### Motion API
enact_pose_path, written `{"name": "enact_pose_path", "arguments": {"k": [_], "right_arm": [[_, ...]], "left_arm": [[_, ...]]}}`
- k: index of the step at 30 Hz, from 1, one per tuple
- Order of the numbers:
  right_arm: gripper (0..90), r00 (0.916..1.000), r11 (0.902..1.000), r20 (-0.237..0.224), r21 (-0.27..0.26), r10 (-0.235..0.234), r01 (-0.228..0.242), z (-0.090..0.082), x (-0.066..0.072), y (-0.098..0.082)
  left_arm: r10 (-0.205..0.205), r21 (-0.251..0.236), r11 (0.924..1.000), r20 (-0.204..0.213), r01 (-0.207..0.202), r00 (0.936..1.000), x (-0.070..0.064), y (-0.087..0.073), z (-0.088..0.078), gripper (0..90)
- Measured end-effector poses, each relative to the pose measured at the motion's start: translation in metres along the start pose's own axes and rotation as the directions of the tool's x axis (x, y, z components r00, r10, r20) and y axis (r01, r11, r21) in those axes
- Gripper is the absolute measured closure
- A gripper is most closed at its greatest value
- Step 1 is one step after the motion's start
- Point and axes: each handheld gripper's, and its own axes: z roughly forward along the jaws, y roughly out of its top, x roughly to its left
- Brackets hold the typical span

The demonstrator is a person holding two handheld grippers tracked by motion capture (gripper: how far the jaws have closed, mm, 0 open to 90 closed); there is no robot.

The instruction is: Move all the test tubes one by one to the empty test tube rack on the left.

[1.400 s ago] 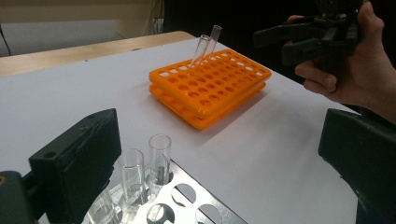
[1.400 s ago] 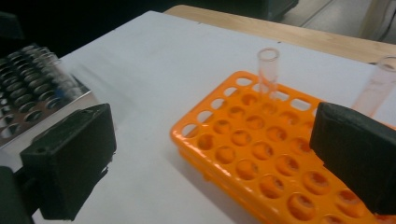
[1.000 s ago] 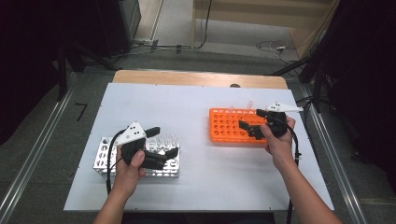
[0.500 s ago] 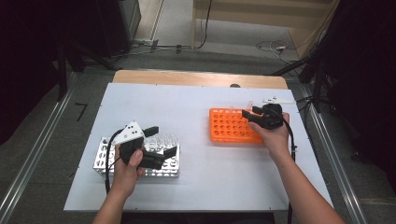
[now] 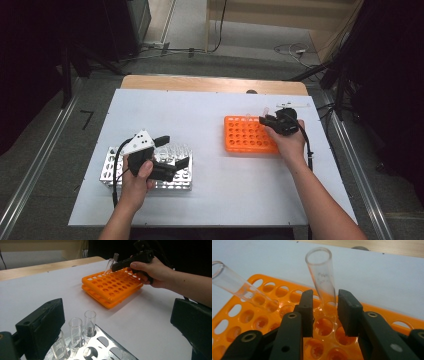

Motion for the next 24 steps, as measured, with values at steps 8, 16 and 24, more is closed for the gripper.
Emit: {"name": "enact_pose_path", "arguments": {"k": [8, 16, 24], "right_arm": [[69.2, 0.999, 0.9995, 0.044, 0.029, -0.011, 0.01, 0.0065, 0.0036, 0.005], [72.6, 0.9988, 0.9997, 0.048, 0.024, -0.006, 0.005, 0.0081, 0.002, 0.006], [72.5, 0.9973, 0.9999, 0.074, 0.015, -0.007, 0.006, 0.01, 0.0036, 0.0069]], "left_arm": [[0.0, -0.003, 1.0, 0.004, 0.0, 1.0, -0.0008, -0.0003, 0.0012, 0.0], [0.003, -0.003, 1.0, -0.004, -0.003, 1.0, -0.0008, -0.0003, 0.0011, 0.0], [0.008, 0.0, 1.0, -0.005, -0.008, 1.0, -0.002, 0.0, 0.0016, 0.0]]}}
